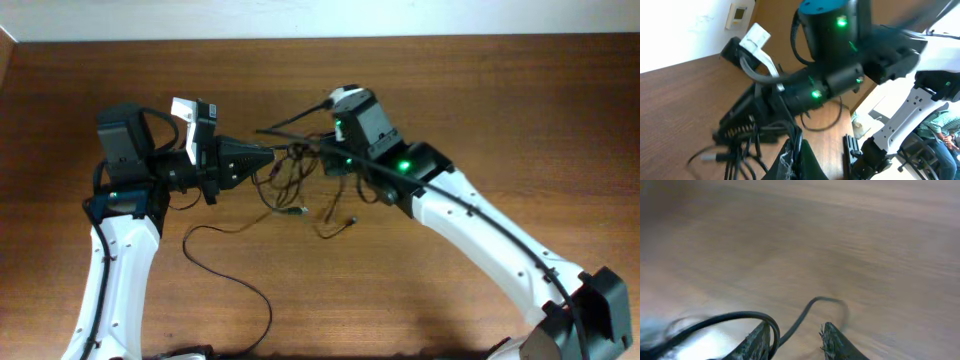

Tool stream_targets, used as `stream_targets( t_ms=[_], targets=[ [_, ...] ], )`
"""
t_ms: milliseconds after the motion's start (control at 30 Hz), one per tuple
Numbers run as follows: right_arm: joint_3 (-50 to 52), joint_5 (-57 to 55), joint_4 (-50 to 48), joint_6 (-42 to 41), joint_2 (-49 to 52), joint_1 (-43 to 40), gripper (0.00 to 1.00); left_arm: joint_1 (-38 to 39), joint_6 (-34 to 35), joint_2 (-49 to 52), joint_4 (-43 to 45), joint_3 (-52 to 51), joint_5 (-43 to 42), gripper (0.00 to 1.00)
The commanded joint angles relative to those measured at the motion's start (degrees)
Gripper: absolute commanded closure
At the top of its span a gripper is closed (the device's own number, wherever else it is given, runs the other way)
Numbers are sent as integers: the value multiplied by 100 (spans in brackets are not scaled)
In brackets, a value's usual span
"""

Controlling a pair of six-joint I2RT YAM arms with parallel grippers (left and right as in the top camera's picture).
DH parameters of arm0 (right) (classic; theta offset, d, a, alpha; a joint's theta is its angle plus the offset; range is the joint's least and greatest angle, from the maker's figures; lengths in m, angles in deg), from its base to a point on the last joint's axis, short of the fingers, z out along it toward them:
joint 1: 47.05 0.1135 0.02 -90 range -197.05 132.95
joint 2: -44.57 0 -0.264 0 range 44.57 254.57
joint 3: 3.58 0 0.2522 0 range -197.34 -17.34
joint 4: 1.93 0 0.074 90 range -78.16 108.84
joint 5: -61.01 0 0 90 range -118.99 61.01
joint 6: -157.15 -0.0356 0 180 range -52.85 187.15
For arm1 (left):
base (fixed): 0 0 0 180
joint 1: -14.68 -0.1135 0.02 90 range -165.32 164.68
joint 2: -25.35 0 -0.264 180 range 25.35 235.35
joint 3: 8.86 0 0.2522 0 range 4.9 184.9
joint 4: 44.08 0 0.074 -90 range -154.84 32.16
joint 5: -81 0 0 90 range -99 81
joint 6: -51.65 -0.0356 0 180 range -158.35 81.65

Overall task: Untangle cables
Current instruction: 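Pull the right gripper far right, stretching a cable from the left gripper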

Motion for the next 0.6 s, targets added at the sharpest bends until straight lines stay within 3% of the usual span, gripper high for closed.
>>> stream_targets(
  t_ms=[0, 267, 567],
  targets=[
    [-50, -752, 251, 61, 63, -975, 67, -26, 11, -85, 17, 107, -356, 100],
    [-50, -861, 990, -74, 63, -3121, 69, -26, 9, -85, 17, 107, -356, 100],
    [-44, -907, 1639, -417, 63, -4837, 58, -122, 2, -85, 20, 107, -356, 100]
  ],
)
